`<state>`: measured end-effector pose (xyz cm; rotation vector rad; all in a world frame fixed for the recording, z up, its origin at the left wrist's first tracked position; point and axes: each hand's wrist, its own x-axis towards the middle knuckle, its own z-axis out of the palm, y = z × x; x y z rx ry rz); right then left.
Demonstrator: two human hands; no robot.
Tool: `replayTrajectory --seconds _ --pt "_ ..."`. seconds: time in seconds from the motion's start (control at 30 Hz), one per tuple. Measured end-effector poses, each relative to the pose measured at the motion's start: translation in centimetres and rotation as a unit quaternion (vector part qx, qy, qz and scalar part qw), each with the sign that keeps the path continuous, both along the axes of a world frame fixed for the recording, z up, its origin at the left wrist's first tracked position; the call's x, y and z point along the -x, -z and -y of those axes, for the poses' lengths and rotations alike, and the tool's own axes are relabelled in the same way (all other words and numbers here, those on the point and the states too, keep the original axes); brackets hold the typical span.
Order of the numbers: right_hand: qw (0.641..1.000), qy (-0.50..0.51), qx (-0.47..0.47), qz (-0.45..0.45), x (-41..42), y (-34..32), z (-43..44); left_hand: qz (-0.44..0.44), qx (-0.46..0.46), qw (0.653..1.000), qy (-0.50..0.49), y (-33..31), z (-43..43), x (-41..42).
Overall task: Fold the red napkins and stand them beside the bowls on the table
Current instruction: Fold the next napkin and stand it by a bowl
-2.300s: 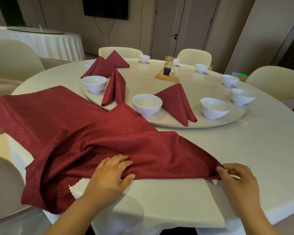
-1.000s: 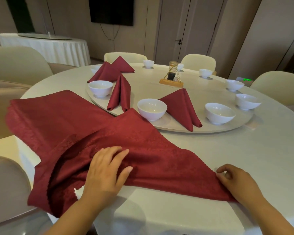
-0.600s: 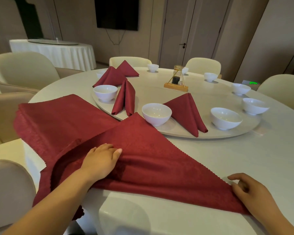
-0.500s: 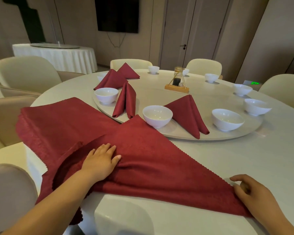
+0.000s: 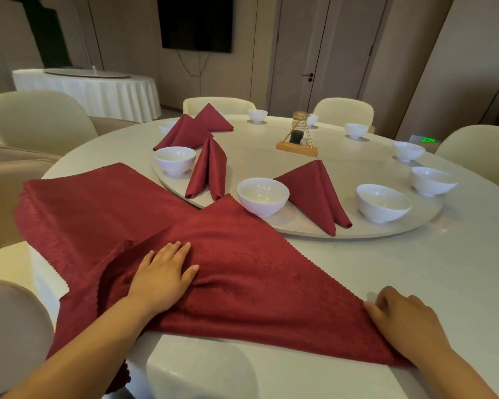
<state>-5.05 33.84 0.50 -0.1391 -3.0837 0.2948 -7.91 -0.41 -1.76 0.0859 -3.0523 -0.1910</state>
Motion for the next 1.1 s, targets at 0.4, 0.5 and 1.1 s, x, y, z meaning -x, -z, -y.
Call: replayTrajectory --seconds 0.4,0.5,1.1 --pt "0.996 0.04 -0.078 -0.013 1.4 0.1 -2.0 -0.194 -0.053 0.978 0.058 -1.5 0.1 -3.9" --pt "0.994 0.077 -0.06 -0.058 1.5 0.2 -2.1 -0.169 -0.051 0.984 0.017 -0.6 0.5 -5.2" --pt "0.955 -0.291 -0.037 0.044 4.8 2.5 15.9 -0.216 -0.132 0.967 -0.014 0.5 3.4 -7.1"
